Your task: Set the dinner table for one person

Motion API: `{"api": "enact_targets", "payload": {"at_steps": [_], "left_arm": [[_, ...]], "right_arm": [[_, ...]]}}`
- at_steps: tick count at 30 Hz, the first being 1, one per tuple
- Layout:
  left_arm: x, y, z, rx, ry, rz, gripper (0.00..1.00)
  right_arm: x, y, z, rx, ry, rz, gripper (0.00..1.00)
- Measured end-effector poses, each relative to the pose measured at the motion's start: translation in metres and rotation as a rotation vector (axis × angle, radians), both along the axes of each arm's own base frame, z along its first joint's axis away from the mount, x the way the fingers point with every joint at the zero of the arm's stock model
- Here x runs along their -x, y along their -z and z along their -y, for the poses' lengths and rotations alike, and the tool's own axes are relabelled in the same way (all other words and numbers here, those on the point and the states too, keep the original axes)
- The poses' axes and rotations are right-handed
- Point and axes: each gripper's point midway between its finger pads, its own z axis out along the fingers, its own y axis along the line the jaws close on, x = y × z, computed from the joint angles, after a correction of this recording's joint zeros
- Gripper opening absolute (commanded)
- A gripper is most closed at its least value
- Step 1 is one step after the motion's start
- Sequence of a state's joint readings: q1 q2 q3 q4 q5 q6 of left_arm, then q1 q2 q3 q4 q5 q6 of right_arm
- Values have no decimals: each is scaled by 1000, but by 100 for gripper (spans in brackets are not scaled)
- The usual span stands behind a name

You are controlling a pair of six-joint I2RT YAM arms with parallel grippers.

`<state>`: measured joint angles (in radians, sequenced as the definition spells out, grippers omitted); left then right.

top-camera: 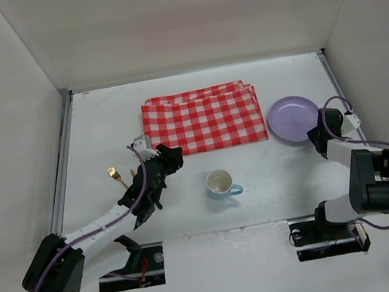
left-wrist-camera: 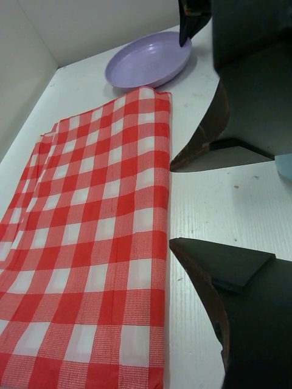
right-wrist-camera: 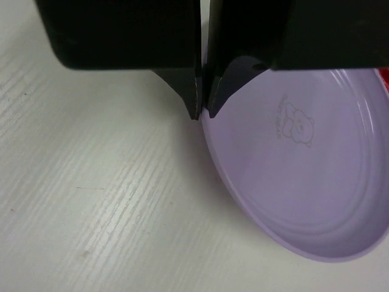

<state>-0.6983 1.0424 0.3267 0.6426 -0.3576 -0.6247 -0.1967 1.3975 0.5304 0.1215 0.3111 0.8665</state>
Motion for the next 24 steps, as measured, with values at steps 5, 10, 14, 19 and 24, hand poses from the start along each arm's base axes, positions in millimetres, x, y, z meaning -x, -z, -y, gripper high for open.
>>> {"api": "enact_targets", "payload": {"at_steps": [5,10,14,19,24], "left_arm": [[-4,1,-15,-4,-57,4,54],[-12,-5,-38,7,-145,16,48],[-17,4,-51,7,-195,-14,35],[-19,29,-63,-27,-236,-94,26],[-19,37,-70,-30,-259,-122,29]], "right_arm": [[2,-38,-6,38,-8,99,4],[-24,-110,-61,80,-159,282,5],[-59,-141,-145,49,-385,329,5],[-98,-130,-257,2,-659,271,6],[-118,-83,-306,-28,-797,142,6]]}}
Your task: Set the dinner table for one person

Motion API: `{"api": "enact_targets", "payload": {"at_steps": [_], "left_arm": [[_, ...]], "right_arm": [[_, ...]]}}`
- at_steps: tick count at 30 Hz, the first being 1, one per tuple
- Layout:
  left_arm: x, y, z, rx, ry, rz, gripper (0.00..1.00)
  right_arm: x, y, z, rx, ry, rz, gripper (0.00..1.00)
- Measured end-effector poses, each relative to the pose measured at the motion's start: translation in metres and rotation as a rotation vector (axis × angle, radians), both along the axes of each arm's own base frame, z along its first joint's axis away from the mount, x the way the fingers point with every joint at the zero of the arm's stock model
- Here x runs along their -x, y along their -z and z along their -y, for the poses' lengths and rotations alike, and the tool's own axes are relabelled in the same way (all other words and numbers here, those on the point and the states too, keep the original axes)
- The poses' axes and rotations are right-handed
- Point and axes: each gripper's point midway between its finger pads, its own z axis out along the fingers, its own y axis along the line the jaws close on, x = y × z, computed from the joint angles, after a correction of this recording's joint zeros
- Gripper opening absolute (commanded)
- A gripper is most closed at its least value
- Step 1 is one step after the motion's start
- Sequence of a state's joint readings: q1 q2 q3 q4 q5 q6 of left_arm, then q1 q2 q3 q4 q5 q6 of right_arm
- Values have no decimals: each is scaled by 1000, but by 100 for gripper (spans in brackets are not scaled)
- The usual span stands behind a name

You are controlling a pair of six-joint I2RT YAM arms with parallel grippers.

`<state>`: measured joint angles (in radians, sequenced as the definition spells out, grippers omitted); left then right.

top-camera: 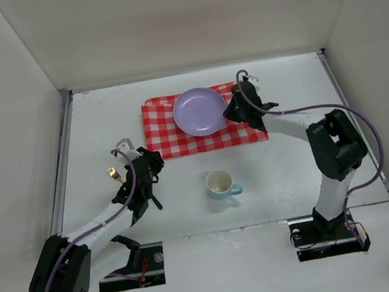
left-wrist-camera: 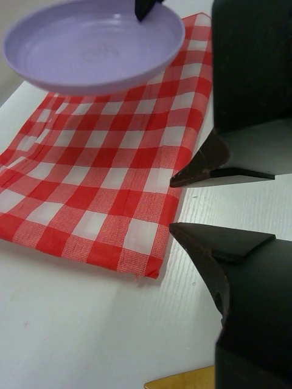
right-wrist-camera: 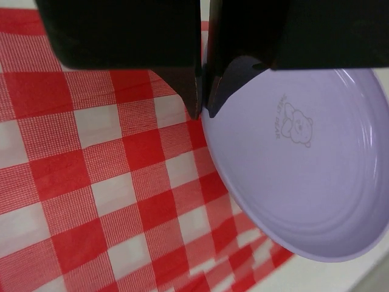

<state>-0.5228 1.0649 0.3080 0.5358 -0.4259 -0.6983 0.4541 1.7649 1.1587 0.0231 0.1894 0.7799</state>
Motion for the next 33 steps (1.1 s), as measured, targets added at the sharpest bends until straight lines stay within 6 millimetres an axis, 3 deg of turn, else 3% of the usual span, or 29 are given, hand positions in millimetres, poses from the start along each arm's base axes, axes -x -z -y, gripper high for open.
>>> {"api": "enact_targets", "payload": {"at_steps": [6,15,19,20,24,26,30,32,33], "left_arm": [[-1,0,-2,5,-10,-2,32],[-1,7,-1,4,-6,-21,33],[-1,7,0,6,-4,-21,34],[-1,7,0,6,-4,-20,34],[-2,6,-4,9,-14,-19,34],[-2,6,-4,10,-16,-19,34],[-2,2,-4,22,-11,-10,35],[-2,-2,-3,30,-7,-1,35],[-2,-4,-3,34,-7,5,35]], "right_arm": [[-3,40,-6,62,-36,-116,7],[-11,52,-14,91,-67,-148,10],[-15,54,-22,89,-79,-154,30],[-17,55,-24,88,-81,-152,40],[-17,55,-25,94,-96,-150,57],[-15,50,-23,99,-104,-135,63],[16,20,-9,119,-135,-71,73],[40,-11,-2,124,-171,19,67],[54,-28,0,124,-194,74,58]]}}
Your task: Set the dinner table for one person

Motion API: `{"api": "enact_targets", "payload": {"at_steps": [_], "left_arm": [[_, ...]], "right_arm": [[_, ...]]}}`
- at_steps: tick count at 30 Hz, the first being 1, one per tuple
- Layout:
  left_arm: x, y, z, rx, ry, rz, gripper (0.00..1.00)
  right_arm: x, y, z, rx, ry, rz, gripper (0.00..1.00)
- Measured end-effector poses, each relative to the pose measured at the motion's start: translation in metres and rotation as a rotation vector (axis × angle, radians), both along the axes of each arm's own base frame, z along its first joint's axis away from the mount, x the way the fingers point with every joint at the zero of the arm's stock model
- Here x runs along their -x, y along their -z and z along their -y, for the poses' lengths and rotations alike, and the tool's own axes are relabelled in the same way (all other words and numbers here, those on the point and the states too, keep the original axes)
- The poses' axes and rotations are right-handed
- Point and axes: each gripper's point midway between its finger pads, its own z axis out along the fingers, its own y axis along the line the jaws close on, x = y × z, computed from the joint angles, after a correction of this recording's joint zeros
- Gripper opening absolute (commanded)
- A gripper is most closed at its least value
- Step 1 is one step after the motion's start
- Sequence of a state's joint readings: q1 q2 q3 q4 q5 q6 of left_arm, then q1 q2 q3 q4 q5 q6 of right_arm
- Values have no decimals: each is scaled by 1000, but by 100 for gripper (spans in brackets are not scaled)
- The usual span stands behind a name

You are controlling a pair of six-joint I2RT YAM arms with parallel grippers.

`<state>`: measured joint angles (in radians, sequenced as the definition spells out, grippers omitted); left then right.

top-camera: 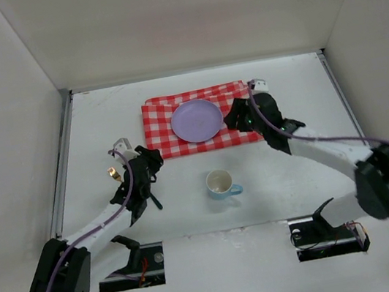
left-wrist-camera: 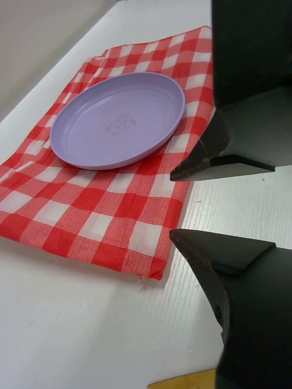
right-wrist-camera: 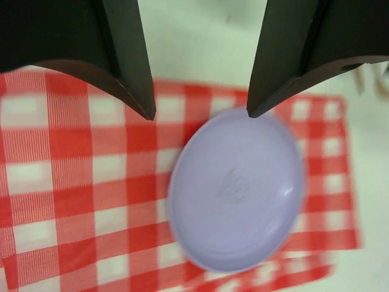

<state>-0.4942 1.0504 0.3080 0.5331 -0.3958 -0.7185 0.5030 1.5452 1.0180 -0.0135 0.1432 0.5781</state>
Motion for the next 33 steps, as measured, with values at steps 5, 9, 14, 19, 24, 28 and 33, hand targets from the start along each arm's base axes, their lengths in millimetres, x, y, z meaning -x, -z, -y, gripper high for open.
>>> {"api": "enact_targets", "payload": {"at_steps": [5,9,14,19,24,28,33], "left_arm": [[0,1,2,3,7,-3,35],[1,7,3,-2,13,-21,35],[1,8,4,-1,21,-27,35],[0,4,2,6,16,-15,36],[-1,-6,-1,21,4,12,36],[-1,-7,-1,23,4,17,36],[-1,-7,-1,24,8,16,36]], "right_arm": [[103,-58,-20,-48,-220,245,20],[178,-51,-27,-37,-358,262,36],[223,-55,-18,-12,-403,278,54],[234,-26,-15,111,-418,159,56],[252,27,-12,316,-486,4,60],[257,45,-10,421,-524,-47,62],[253,47,-21,455,-572,-35,61]]}}
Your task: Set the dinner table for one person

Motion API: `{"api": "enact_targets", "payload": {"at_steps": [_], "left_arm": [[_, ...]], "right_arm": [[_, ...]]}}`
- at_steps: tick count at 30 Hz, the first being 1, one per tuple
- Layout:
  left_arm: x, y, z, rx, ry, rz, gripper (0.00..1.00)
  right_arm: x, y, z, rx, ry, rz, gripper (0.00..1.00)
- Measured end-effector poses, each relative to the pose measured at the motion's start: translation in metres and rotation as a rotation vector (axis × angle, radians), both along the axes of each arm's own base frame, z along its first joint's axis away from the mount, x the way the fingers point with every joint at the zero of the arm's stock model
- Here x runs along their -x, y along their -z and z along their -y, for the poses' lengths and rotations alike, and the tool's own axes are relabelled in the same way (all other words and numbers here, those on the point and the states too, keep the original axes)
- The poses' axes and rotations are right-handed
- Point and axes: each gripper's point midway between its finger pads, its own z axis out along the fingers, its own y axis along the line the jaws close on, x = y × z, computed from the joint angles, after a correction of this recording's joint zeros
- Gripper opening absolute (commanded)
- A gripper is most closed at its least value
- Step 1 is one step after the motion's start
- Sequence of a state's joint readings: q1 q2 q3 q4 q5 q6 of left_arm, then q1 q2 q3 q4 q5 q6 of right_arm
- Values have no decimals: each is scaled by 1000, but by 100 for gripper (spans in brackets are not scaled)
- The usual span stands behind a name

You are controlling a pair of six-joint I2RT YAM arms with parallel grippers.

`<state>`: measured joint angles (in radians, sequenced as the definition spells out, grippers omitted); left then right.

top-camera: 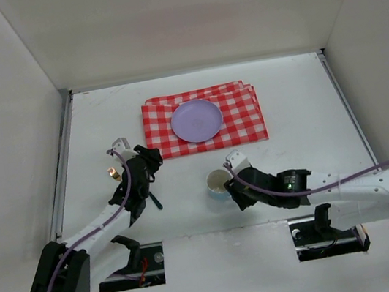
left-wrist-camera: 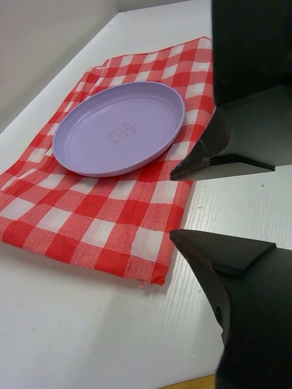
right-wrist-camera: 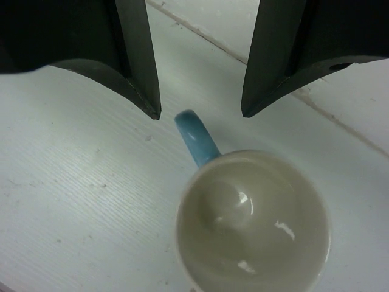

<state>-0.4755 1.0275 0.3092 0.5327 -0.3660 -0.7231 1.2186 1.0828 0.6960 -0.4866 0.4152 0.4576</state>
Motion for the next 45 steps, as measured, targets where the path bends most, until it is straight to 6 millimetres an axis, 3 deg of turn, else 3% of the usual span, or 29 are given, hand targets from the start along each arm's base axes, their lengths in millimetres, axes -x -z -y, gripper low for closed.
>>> {"api": "enact_targets", "payload": {"at_steps": [7,17,22,25,28,31,35,38,41,45], "left_arm": [[0,0,0,3,3,-1,36],[0,2,2,18,6,-10,36],[0,-1,2,25,5,0,36],[0,-2,2,26,6,1,36],[0,-1,3,25,9,-2,36],[1,6,6,17,18,-22,36],[2,9,9,13,28,-28,36],[2,11,9,10,28,-32,36],[2,12,10,5,30,-34,36],[3,18,13,-4,36,-51,36]], "right_arm": [[-5,9,-19,-3,-63,-3,47],[-8,12,-42,-56,-105,3,8],[-12,3,-31,-59,-64,22,4],[-25,-25,-11,-124,15,57,5],[-58,-69,13,-222,155,128,6],[-107,-115,39,-291,316,217,6],[-183,-146,63,-285,480,305,6],[-244,-139,70,-236,552,309,5],[-299,-111,71,-169,587,277,5],[-344,-68,74,-92,606,223,5]]}}
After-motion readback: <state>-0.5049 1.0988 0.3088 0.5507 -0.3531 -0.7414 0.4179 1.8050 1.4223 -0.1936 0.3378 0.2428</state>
